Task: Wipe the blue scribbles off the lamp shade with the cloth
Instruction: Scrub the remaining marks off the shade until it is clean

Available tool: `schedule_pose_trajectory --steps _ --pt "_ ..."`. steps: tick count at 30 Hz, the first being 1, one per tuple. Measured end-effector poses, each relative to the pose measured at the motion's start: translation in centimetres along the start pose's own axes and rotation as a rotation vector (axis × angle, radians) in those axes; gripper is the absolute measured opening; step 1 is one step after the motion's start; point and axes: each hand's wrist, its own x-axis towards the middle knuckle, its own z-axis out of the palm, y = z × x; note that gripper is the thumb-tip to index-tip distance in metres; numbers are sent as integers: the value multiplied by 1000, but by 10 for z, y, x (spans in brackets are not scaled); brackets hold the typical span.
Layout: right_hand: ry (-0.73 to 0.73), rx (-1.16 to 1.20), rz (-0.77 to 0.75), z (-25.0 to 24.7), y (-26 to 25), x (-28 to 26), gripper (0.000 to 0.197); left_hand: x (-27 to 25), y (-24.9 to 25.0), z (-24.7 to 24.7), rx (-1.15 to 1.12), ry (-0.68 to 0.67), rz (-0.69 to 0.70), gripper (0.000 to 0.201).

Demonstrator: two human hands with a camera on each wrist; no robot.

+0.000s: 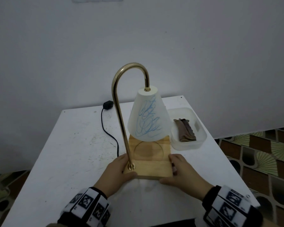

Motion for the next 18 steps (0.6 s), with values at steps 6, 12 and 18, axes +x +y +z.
schedule_pose_trajectory --steps 6,12,18 --pt "-22 -124 7 -9 -8 15 71 -7 3 23 54 116 -53 32" --pt "-84 -191 15 -23 -10 37 72 -11 18 40 119 187 -193 23" --pt "-84 -194 -8 -23 -5 37 70 -15 19 37 162 150 -208 34"
